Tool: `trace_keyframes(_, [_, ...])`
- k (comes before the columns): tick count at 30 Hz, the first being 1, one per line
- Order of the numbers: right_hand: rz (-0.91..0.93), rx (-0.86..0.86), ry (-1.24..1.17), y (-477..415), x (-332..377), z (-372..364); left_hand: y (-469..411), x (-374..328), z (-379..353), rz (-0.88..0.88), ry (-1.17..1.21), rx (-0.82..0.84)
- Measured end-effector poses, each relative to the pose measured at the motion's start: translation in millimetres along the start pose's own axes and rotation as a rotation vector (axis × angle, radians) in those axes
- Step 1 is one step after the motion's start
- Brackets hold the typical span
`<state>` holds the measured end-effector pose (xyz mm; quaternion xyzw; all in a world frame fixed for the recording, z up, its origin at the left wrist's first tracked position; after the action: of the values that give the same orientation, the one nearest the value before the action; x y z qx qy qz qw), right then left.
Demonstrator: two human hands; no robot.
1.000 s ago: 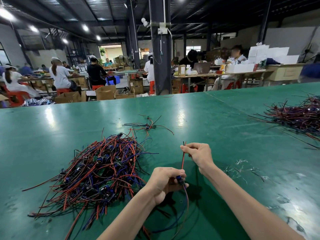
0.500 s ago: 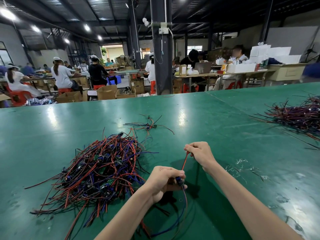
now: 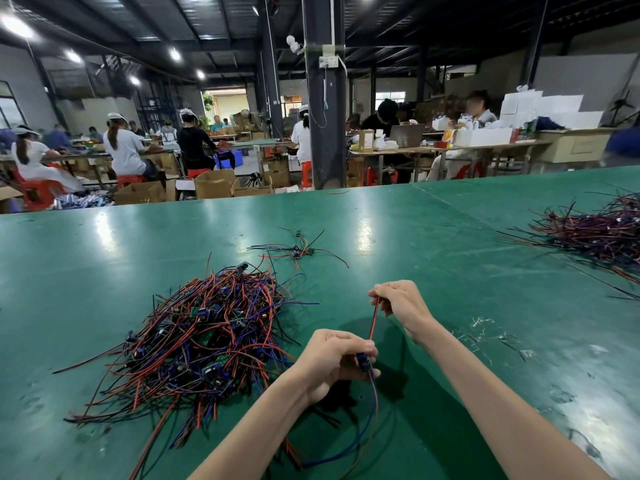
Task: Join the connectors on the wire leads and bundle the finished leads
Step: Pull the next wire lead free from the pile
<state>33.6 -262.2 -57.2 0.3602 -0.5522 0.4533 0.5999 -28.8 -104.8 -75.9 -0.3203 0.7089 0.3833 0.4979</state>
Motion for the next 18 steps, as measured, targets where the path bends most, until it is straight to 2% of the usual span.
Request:
trace_keyframes(13, [-0.095, 0.002, -0.394, 0.1, 1.1, 2.4, 0.8, -6.8, -3.1, -0.048, 0.009, 0.019])
trace_keyframes(18, [-0.008, -0.046, -0.303, 2.7, 4.8, 7.7, 0.8, -5.2, -3.7, -0.05, 0.029, 0.017])
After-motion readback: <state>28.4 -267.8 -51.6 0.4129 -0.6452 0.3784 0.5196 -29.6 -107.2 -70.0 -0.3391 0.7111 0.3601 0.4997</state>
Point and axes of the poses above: each hand's wrist, its own y-axis away from the middle knuckle, its own z-axis out of the back of the hand, x = y × z, the point moved 9 cm from there along -y, towards the middle knuckle, and after that the axes turned 1 degree about -y, right-handed, at the moved point
